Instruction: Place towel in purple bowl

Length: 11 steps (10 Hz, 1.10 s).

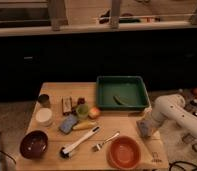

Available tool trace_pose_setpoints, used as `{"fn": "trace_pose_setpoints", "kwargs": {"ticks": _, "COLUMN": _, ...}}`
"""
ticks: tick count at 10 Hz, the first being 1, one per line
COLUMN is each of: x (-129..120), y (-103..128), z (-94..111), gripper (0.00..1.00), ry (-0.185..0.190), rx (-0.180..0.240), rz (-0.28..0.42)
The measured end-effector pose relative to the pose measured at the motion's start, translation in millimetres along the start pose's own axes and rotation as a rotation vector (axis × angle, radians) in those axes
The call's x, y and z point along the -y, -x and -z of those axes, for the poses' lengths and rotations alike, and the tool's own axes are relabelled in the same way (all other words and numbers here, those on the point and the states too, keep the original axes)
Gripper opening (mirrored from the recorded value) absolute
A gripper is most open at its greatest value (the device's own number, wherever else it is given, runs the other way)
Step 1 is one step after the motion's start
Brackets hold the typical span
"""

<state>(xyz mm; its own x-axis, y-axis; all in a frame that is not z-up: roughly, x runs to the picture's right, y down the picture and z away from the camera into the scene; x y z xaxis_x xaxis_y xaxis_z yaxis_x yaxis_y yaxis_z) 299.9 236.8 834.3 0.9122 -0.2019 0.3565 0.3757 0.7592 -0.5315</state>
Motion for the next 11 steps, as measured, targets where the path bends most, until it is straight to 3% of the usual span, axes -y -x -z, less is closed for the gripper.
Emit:
{"fn": "trace_pose_setpoints", "kwargs": {"ticks": 4, "x": 4, "y": 1, "z": 0, "gripper": 0.01, "ry": 0.004, "rx": 0.003, "rz": 0.011}}
{"fn": "trace_pose_setpoints", "kwargs": {"ticks": 6, "x": 2, "y": 1, "z": 2, "gripper": 0.00, "ry": 0.006, "rx": 0.001, "rz": 0.011}}
{"fn": "trace_pose_setpoints", "kwargs": {"ticks": 11, "x": 8, "y": -2, "z": 29, "gripper": 0.00, "ry": -0.041, "rx": -0.001, "rz": -0.032}}
